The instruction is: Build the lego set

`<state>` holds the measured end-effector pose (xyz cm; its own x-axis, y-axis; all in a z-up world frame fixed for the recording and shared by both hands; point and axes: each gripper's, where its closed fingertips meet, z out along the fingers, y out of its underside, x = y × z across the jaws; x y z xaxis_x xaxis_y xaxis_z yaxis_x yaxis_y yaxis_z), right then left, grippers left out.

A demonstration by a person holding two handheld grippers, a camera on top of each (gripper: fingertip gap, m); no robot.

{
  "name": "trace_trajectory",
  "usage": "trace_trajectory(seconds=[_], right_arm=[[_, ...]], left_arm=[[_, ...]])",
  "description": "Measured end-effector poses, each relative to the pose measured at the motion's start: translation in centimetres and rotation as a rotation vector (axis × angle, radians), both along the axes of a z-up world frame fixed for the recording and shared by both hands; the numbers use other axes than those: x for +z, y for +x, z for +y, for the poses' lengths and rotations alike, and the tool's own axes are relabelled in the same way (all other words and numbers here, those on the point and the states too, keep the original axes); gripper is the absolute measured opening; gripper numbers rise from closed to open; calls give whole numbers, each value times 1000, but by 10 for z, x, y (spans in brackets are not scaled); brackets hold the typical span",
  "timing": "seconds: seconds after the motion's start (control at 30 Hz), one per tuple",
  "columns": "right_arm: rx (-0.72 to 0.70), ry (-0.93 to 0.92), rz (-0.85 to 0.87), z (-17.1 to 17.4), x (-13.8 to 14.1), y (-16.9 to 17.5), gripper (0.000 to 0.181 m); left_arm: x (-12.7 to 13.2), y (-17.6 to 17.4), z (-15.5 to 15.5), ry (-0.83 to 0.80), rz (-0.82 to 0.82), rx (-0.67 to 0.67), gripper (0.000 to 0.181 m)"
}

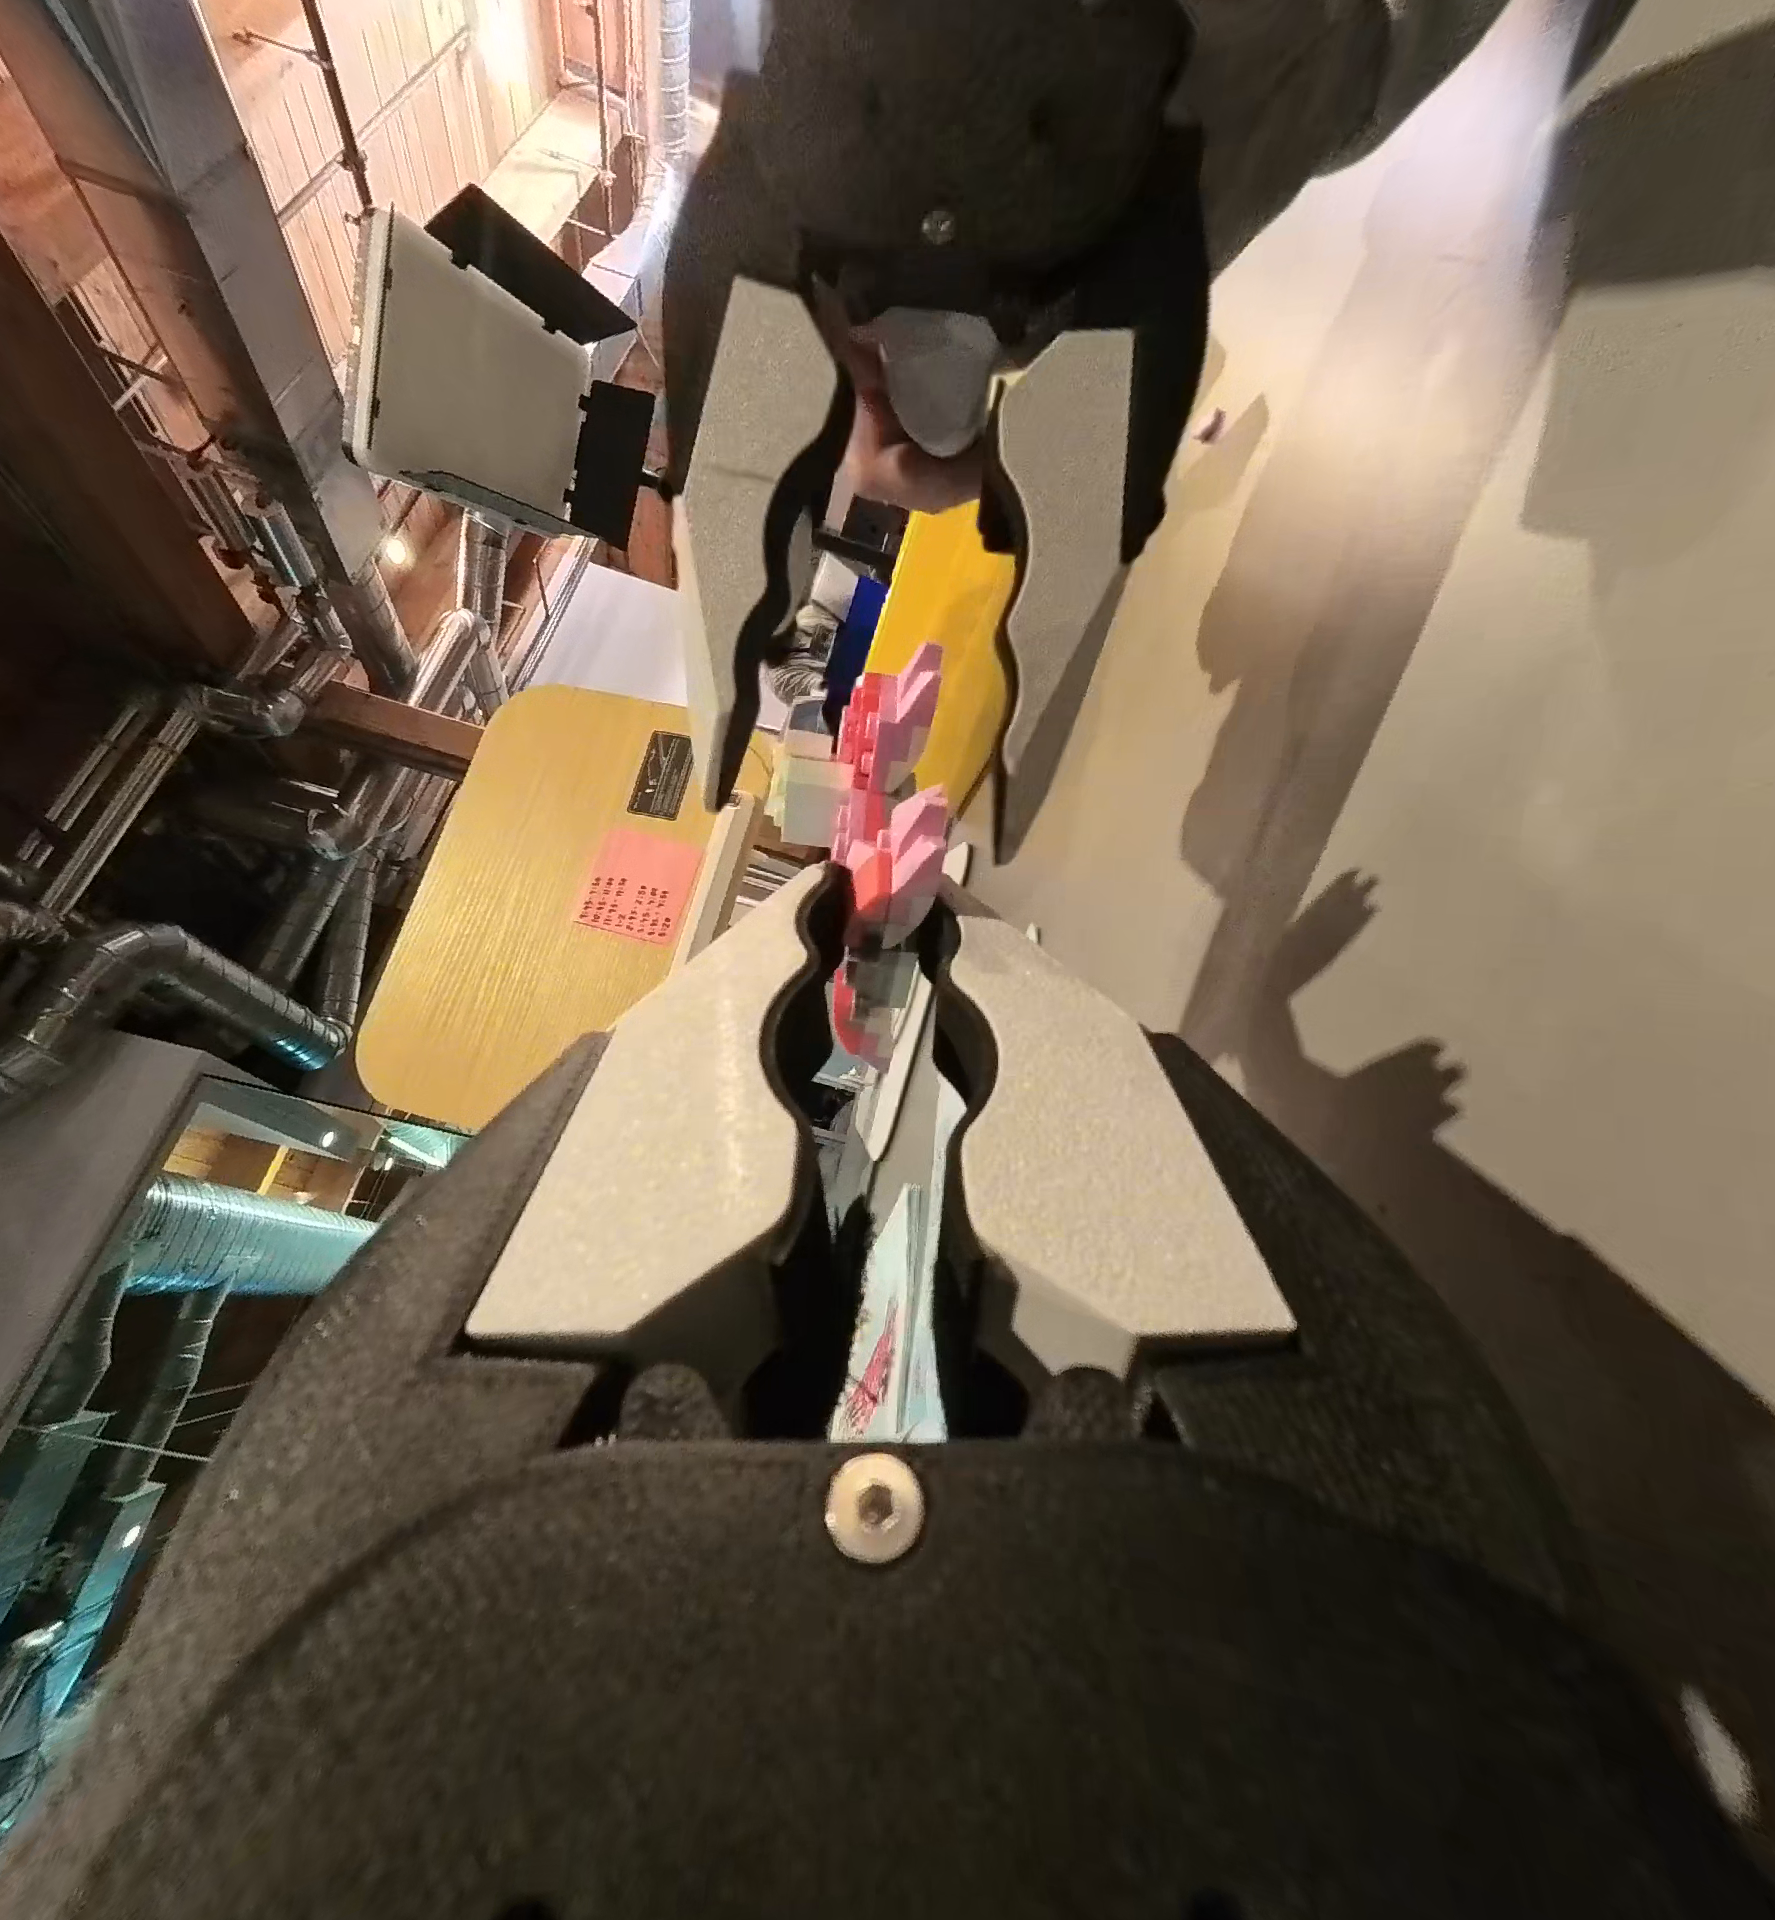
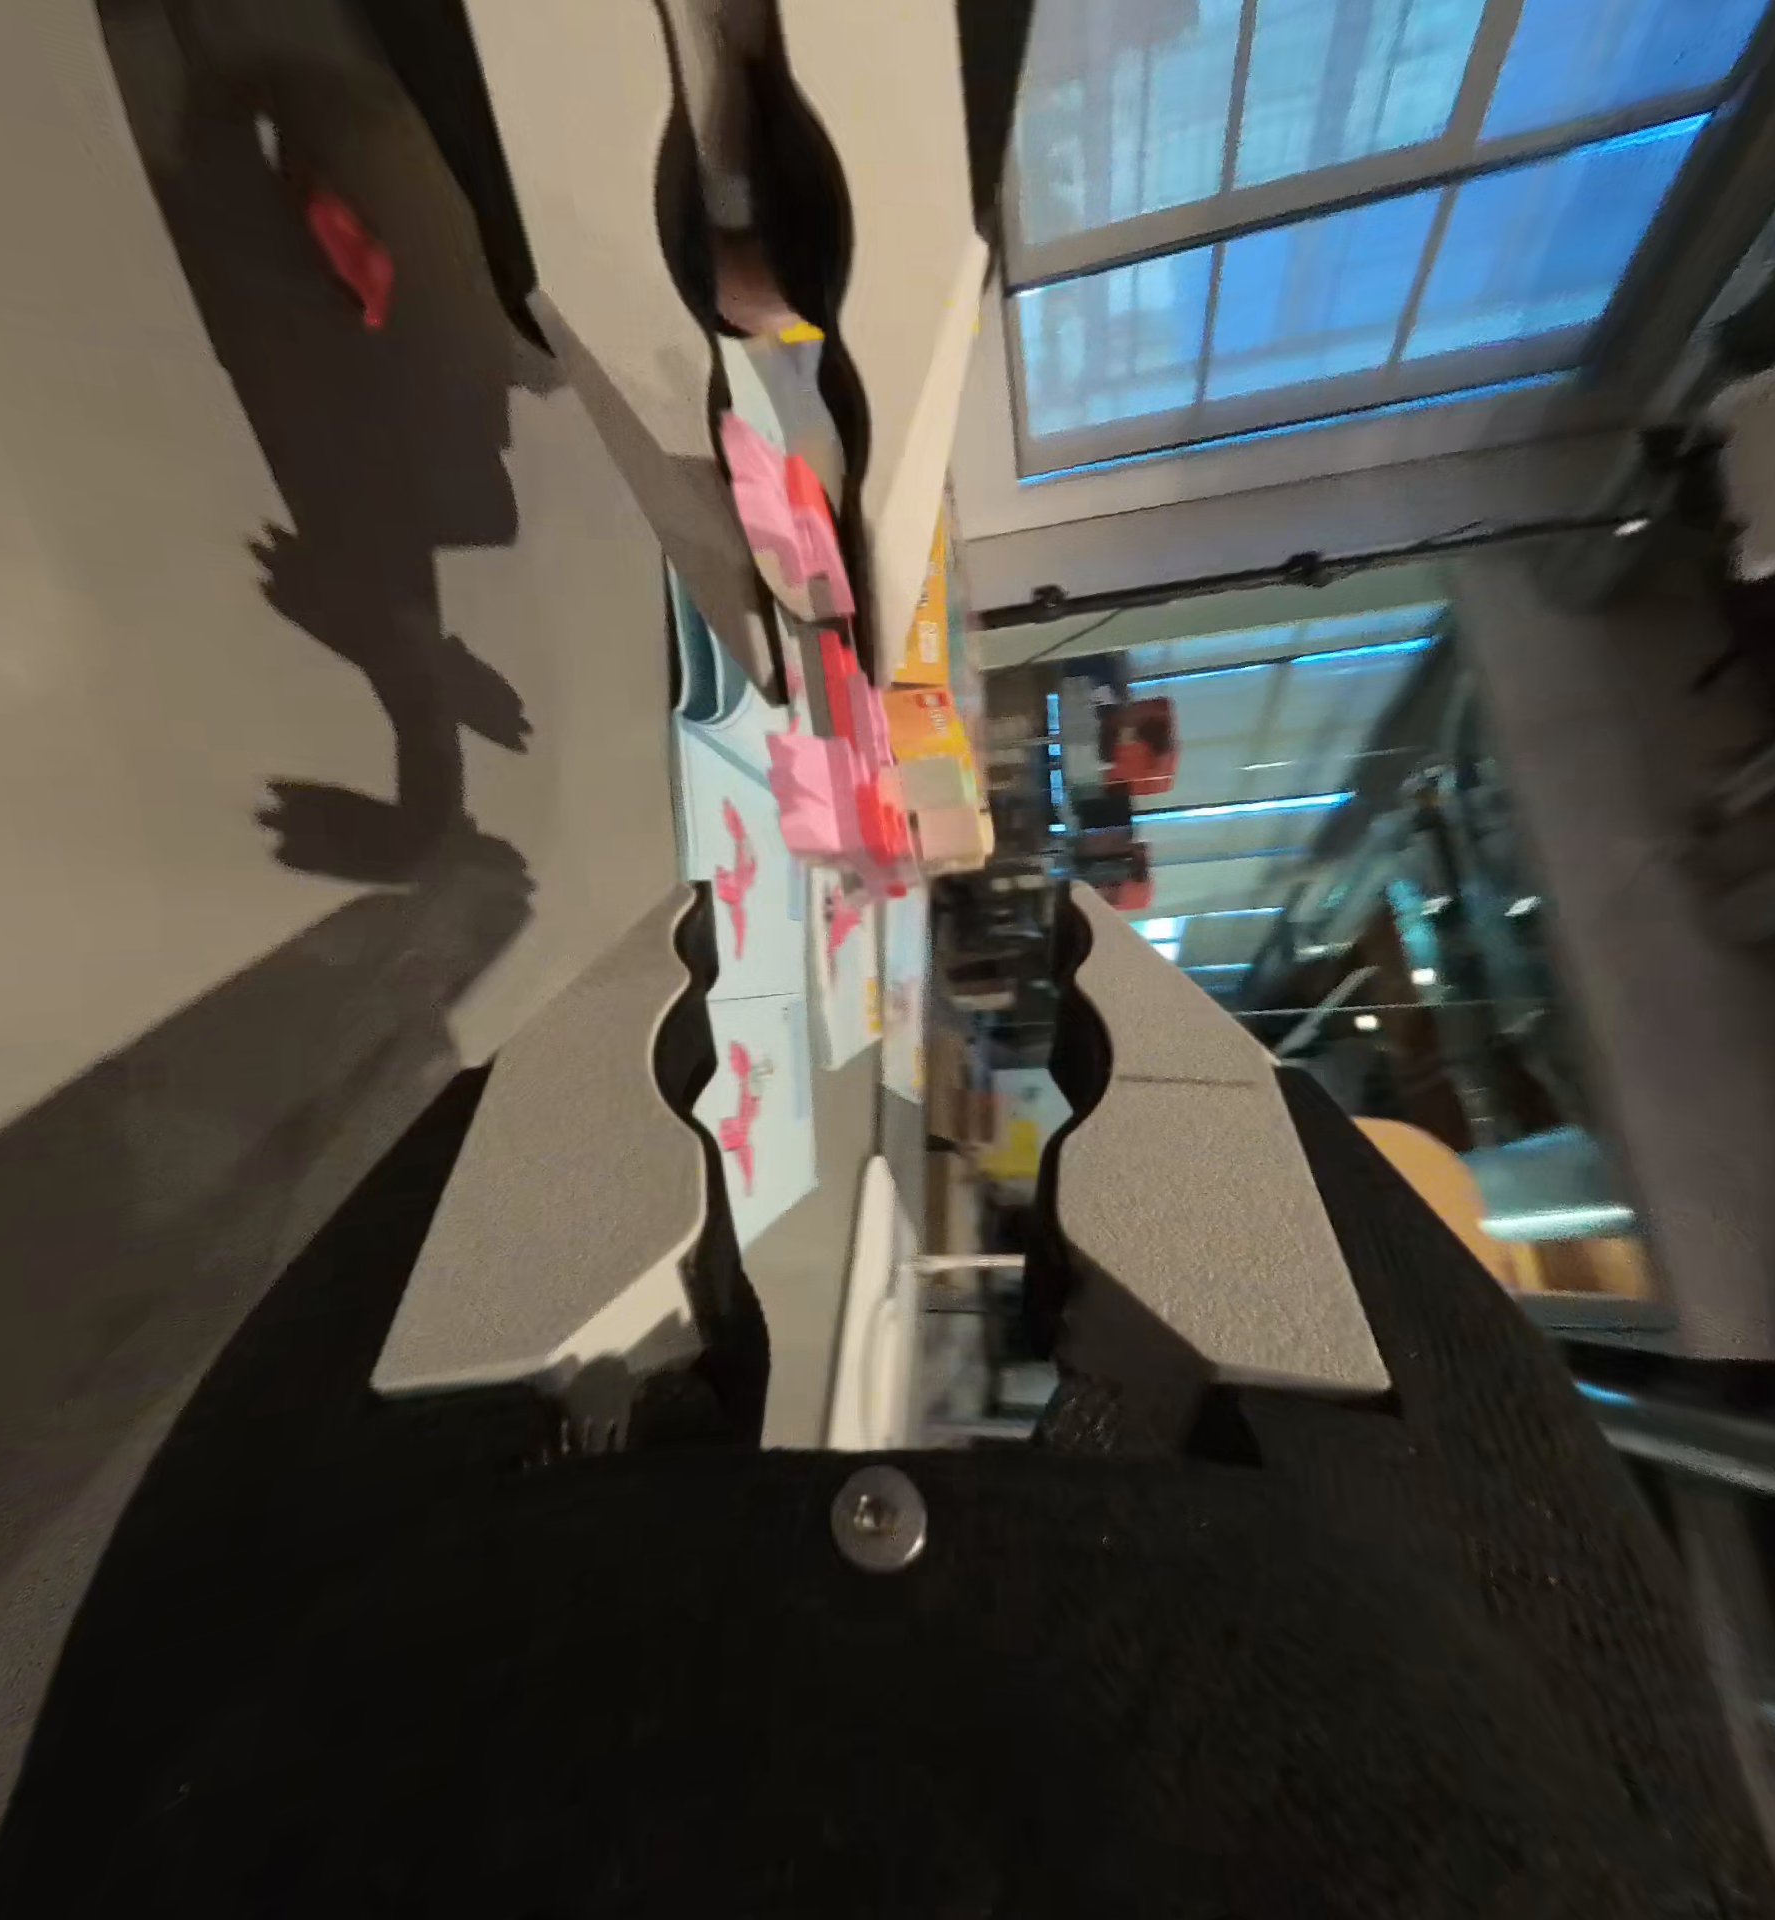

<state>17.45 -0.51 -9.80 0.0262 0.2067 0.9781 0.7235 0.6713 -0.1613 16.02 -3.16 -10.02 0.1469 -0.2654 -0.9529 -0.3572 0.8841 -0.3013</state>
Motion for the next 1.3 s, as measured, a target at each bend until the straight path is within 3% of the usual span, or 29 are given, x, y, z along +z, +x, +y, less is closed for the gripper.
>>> trace_trajectory(seconds=[0.1, 0.3, 1.0, 1.17, 1.23, 1.3], right_arm=[[6, 92, -7, -4, 5, -5, 50], [10, 109, 27, -6, 7, -8, 31], [-65, 101, 7, -1, 5, -7, 27], [0, -25, 73, 1, -4, -4, 29], [-55, -131, 96, 14, -11, 9, 59], [-114, -224, 191, 29, -7, 29, 69]], left_arm=[[0, 0, 0, -10, 1, -1, 12], [1, 1, -3, -26, -11, -15, 12], [0, -1, 1, -87, -14, -9, 12], [-6, 4, 3, -100, 15, -2, 12], [-8, 4, 4, -91, 26, 3, 12], [-9, 4, 4, -89, 31, 6, 12]])
